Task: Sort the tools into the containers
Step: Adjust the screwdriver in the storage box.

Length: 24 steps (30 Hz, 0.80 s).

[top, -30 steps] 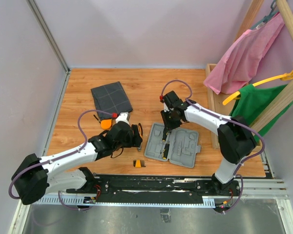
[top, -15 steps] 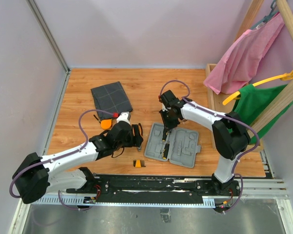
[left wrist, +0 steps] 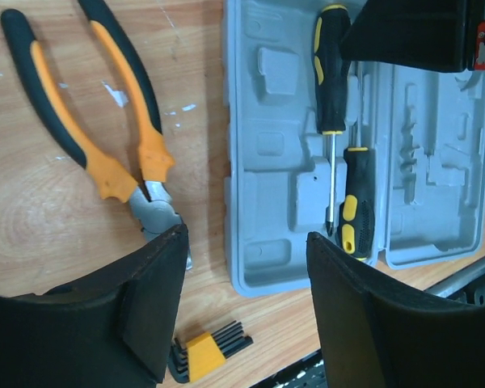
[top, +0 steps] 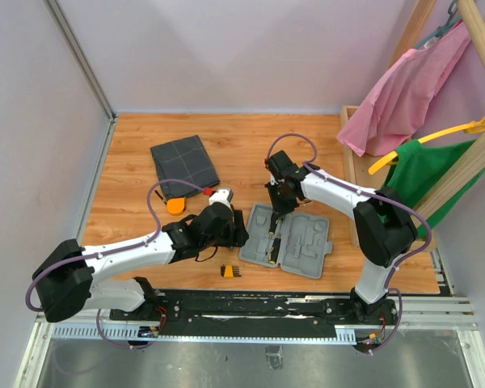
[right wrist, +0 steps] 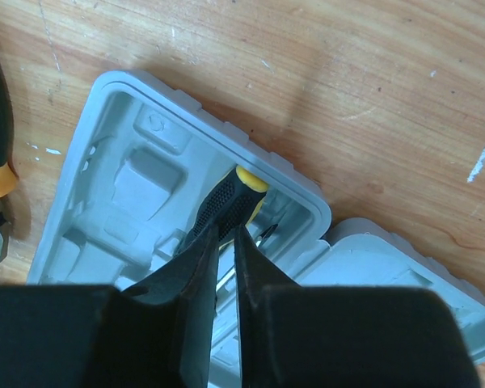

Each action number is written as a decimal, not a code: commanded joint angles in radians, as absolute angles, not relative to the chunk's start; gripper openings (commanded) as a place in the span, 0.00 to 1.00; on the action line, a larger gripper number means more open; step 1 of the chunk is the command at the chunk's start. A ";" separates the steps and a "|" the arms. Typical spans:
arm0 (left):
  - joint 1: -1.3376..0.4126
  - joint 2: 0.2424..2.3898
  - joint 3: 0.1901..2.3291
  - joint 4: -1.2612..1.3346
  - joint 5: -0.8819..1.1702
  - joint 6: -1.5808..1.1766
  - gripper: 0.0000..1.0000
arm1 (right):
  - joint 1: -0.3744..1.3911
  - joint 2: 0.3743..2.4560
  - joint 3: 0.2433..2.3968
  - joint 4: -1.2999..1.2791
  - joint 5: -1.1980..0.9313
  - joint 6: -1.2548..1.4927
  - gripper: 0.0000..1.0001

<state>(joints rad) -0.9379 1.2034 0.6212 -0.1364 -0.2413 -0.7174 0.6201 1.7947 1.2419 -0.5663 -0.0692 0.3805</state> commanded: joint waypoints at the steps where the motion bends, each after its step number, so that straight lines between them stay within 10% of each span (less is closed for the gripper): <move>1: -0.965 1.233 0.661 -0.095 -0.250 -0.740 0.64 | 0.634 1.731 1.191 -0.560 -0.007 0.388 0.15; 24: -1.022 1.271 0.693 -0.112 -0.273 -0.744 0.54 | 0.661 1.819 1.211 -0.578 0.035 0.413 0.15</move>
